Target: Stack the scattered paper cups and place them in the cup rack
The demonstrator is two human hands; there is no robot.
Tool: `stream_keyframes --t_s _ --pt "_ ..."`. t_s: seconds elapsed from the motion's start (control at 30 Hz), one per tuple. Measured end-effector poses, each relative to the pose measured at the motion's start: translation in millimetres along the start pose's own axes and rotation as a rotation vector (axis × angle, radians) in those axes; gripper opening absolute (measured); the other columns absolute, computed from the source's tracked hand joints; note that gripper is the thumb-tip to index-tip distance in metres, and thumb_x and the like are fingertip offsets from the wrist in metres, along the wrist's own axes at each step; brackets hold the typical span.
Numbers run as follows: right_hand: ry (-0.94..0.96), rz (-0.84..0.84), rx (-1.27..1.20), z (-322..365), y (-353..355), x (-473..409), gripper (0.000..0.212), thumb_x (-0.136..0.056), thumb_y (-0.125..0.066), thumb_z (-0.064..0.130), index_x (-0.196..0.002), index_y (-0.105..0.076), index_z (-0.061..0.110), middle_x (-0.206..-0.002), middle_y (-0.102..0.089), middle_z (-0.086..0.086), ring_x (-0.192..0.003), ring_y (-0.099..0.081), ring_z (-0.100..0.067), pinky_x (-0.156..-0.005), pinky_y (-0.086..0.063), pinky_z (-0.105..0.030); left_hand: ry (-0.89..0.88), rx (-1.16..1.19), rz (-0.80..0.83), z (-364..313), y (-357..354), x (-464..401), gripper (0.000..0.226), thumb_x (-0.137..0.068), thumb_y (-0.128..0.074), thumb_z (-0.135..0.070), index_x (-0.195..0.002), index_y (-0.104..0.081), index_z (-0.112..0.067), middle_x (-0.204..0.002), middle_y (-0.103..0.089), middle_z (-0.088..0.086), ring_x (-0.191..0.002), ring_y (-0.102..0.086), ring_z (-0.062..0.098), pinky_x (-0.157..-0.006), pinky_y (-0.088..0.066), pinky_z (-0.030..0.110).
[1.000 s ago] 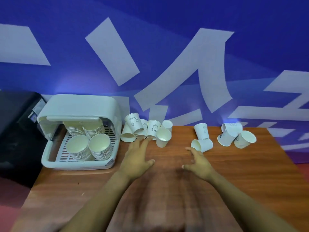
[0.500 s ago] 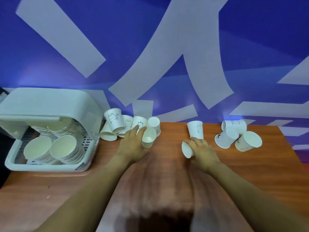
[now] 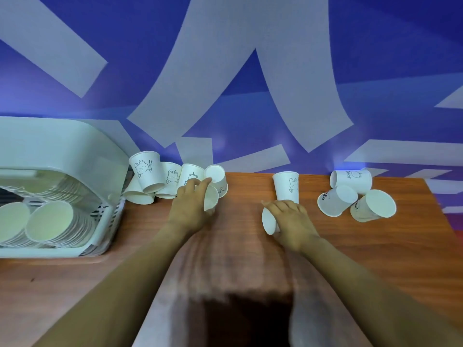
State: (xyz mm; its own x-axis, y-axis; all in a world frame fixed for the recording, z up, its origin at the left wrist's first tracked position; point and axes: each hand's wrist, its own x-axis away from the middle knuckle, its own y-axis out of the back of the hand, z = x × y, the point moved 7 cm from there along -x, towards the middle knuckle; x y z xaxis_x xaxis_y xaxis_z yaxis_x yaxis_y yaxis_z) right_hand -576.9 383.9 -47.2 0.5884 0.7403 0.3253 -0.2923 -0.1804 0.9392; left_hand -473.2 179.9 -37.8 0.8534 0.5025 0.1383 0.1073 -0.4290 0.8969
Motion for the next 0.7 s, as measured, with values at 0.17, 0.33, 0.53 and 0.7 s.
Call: stream_keyframes --t_s 0.17,0.33,0.53,0.7 --pt "-0.045 -0.052 -0.121 5.8 8.8 20.6 0.077 -0.082 -0.061 0.038 -0.147 -0.02 0.032 -0.142 -0.036 0.009 -0.131 -0.029 -0.018 -0.101 -0.027 -0.033 -0.029 0.043 0.09 -6.3 4.8 28.7 0.08 -0.079 -0.068 -0.037 -0.147 -0.028 -0.022 -0.137 -0.033 0.007 -0.119 -0.039 0.031 -0.101 -0.039 0.04" --pt "-0.084 -0.065 -0.237 29.2 15.8 42.2 0.085 -0.078 -0.064 0.045 -0.149 -0.019 0.03 -0.142 -0.037 0.005 -0.131 -0.033 -0.02 -0.106 -0.033 -0.035 -0.043 0.087 0.055 1.5 27.7 78.1 0.08 -0.077 -0.069 -0.04 -0.145 -0.03 -0.024 -0.132 -0.033 0.007 -0.116 -0.04 0.029 -0.101 -0.036 0.034" --pt "-0.034 -0.071 -0.365 96.2 35.6 54.9 0.092 -0.072 -0.067 0.048 -0.148 -0.019 0.03 -0.138 -0.035 0.002 -0.13 -0.037 -0.02 -0.104 -0.038 -0.035 0.001 0.062 -0.08 36.7 82.5 134.4 0.064 -0.073 -0.071 -0.037 -0.13 -0.045 -0.022 -0.128 -0.032 0.004 -0.115 -0.04 0.028 -0.094 -0.043 0.038" --pt "0.02 -0.047 -0.437 159.0 36.3 66.8 0.089 -0.067 -0.07 0.048 -0.144 -0.027 0.031 -0.134 -0.034 0.005 -0.126 -0.042 -0.018 -0.102 -0.04 -0.035 0.01 0.092 -0.12 74.2 115.4 168.3 0.066 -0.075 -0.07 -0.045 -0.132 -0.041 -0.027 -0.133 -0.034 -0.001 -0.122 -0.035 0.023 -0.097 -0.041 0.036"
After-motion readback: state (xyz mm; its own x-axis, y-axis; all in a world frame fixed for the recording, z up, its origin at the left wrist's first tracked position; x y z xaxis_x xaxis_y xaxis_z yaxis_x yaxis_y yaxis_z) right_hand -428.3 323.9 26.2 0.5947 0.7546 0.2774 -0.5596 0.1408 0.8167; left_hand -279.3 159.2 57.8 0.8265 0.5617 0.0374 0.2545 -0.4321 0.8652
